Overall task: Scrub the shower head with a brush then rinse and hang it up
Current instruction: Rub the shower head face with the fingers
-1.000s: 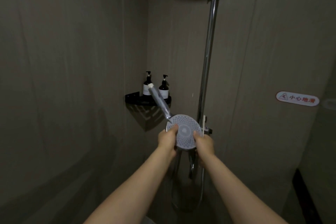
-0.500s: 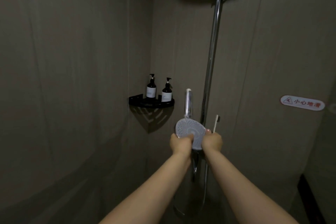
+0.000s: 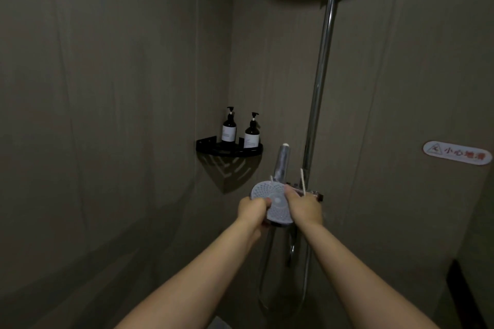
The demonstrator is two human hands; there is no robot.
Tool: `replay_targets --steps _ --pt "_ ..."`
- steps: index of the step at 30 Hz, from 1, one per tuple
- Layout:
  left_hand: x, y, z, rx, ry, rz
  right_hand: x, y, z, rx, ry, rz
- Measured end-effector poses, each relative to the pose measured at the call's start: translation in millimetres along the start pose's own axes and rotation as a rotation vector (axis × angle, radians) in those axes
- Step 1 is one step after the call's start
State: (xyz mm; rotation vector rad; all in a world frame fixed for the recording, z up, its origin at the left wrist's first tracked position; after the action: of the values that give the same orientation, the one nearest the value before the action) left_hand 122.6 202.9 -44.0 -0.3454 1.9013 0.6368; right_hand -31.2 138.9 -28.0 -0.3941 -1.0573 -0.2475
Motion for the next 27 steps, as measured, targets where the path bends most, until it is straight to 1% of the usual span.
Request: replay_targets --steps 3,6,9,11,13,16,18,19,21,22,24,26,27 --pt "4.0 -2.1 6.4 -0.025 -0.016 0.024 0.1 7.8 -10.6 0.069 0.063 -0.006" --pt "13.4 -3.9 11.3 -0.012 -0.045 0.065 -5.0 1.5 -7.3 0.052 0.101 -0.045" --pt "19.0 -4.3 6.7 0.054 -0.139 0.106 -10.9 0.5 -3.8 0.041 0.129 -0.082" --pt "19.5 -3.0 4.2 0.083 -0.174 0.128 -8.6 7.5 -11.0 0.101 0.12 -0.066" --pt "19.1 -3.4 4.3 0.095 -0.195 0.127 -6.4 15.2 -17.8 0.166 0.193 -0.01" --pt "20.6 -2.9 4.3 0.128 -0.203 0.123 -11.5 9.3 -10.1 0.108 0.205 -0.021" --pt "19.5 -3.2 6.0 0.135 -0.194 0.119 -15.1 5.3 -7.4 0.105 0.189 -0.034" --pt "18.4 -4.2 7.6 0.131 -0.185 0.119 -17.0 4.2 -8.3 0.123 0.155 -0.049" --pt "15.8 -5.4 10.4 0.118 -0.155 0.117 -27.4 6.2 -16.0 0.203 -0.02 -0.157" --pt "14.1 -5.8 12.1 0.104 -0.135 0.11 -31.5 11.1 -20.9 0.26 -0.108 -0.211" --pt "12.2 -6.8 13.7 0.08 -0.068 0.103 -32.8 23.7 -32.2 0.391 -0.182 -0.254" --pt "16.1 -4.4 13.4 0.082 0.006 0.137 -26.1 28.1 -37.5 0.426 -0.318 -0.268" --pt "19.7 -1.8 13.0 0.093 0.035 0.163 -23.5 25.6 -37.0 0.402 -0.382 -0.273"
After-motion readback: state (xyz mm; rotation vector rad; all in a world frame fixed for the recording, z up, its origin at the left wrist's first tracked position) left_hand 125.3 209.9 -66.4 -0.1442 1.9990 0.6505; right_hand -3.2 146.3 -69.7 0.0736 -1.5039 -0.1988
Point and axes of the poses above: each hand's wrist, its own y-axis away from the middle knuckle, its own z-axis out of the back of the hand, x = y × z, the point moved 10 cm from there along -y, towards the middle knuckle, and after that the axes turned 13 degrees about -x, right-handed, at the moved point
